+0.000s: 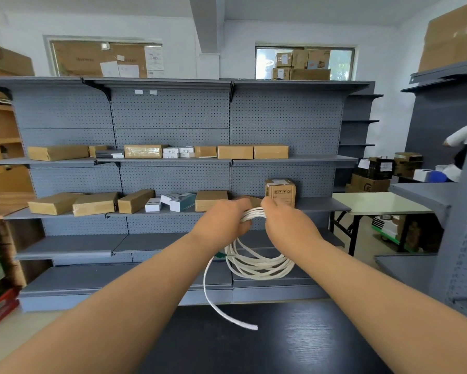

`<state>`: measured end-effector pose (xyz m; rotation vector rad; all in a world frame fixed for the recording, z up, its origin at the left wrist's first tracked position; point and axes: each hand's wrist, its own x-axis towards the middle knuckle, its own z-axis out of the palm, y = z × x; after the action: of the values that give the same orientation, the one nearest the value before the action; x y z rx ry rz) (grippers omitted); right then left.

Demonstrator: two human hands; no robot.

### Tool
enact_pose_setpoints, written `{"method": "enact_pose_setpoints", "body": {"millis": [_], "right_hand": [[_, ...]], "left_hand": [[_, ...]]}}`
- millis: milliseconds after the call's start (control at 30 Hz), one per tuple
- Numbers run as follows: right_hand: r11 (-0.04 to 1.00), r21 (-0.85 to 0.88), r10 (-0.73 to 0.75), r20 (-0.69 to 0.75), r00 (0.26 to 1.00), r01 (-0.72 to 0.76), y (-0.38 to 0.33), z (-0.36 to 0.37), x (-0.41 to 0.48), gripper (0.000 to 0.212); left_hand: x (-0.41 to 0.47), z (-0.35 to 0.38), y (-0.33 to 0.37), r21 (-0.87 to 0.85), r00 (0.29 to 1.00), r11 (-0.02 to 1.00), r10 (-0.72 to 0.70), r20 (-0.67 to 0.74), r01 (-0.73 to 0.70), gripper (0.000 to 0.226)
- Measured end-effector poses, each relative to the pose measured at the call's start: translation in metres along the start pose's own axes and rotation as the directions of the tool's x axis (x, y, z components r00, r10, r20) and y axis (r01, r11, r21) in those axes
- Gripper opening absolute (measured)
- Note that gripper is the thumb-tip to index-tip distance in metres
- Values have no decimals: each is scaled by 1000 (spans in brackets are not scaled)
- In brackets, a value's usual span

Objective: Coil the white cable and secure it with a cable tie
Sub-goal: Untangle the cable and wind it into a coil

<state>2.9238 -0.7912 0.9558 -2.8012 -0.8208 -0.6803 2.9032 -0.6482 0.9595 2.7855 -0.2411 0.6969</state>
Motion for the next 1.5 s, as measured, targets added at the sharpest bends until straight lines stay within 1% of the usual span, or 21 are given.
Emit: {"method": "enact_pose_setpoints", "body": {"millis": [67, 100, 167, 200, 267, 333, 367, 400, 533, 600, 633, 733, 833, 867, 900, 1067, 1167, 1267, 1333, 1400, 1500], "right_hand": [[999, 22, 27, 28, 999, -28, 3, 2, 0, 28], [998, 43, 51, 35, 998, -53, 5, 3, 1, 29], [991, 88, 100, 37, 994, -103, 9, 6, 2, 29], [986, 111, 120, 35, 992, -123, 11, 8, 3, 27], [972, 162, 168, 31, 985, -170, 16, 13, 6, 22], [946, 223, 233, 33, 972, -234, 22, 17, 10, 14], [932, 252, 261, 34, 965, -261, 24, 19, 11, 11], [919, 279, 282, 32, 959, -280, 26, 21, 12, 8], [891, 353, 304, -3, 953, -284, 29, 24, 12, 13], [892, 373, 283, -18, 959, -256, 27, 22, 11, 14], [896, 375, 266, -27, 964, -237, 25, 21, 10, 14], [924, 353, 178, -50, 983, -149, 20, 16, 6, 12], [947, 314, 90, -45, 995, -72, 17, 12, 4, 17], [948, 314, 75, -49, 996, -56, 16, 10, 3, 18], [948, 315, 65, -54, 996, -45, 15, 9, 3, 19], [968, 250, 2, -49, 999, 10, 14, 13, 4, 32], [976, 210, -43, -60, 997, 55, 13, 17, 3, 48], [984, 116, -122, -95, 988, 133, 13, 21, 1, 68], [985, 66, -150, -104, 983, 157, 13, 24, 1, 76], [985, 42, -164, -99, 982, 168, 13, 25, 2, 78], [981, 125, -137, -98, 986, 149, 12, 25, 1, 71]], "left_hand": [[-1, -3, -3, -185, 997, 980, -65, 40, 71, 13], [-2, -4, -5, -302, 992, 946, -100, 73, 118, 17], [-5, -4, -13, -534, 976, 819, -145, 164, 211, 32], [-7, -4, -15, -618, 965, 744, -150, 213, 252, 40], [-11, 0, -19, -726, 949, 615, -144, 280, 307, 57], [-13, 6, -21, -804, 956, 517, -128, 265, 293, 70], [-13, 10, -21, -824, 961, 495, -126, 248, 277, 73], [-14, 13, -21, -827, 966, 500, -121, 228, 257, 72], [-16, 17, -19, -680, 975, 701, -117, 189, 215, 67], [-15, 17, -15, -649, 981, 737, -108, 163, 189, 72], [-13, 18, -13, -627, 983, 759, -111, 144, 177, 69], [-8, 19, -10, -515, 987, 843, -144, 66, 157, 48], [-2, 19, -7, -295, 990, 945, -131, 52, 141, 23], [-1, 19, -5, -231, 990, 963, -131, 49, 139, 15], [0, 18, -3, -189, 989, 971, -139, 46, 145, 10], [6, 12, 2, 17, 987, 987, -161, 17, 160, 15], [9, 9, 1, 107, 983, 979, -178, 34, 173, 11], [11, 9, 0, 130, 976, 972, -208, 67, 198, 11], [11, 8, 0, 134, 969, 967, -230, 86, 217, 13], [11, 5, 1, 125, 968, 967, -235, 91, 223, 18], [10, 4, 0, 85, 971, 973, -221, 91, 213, 12]]}}
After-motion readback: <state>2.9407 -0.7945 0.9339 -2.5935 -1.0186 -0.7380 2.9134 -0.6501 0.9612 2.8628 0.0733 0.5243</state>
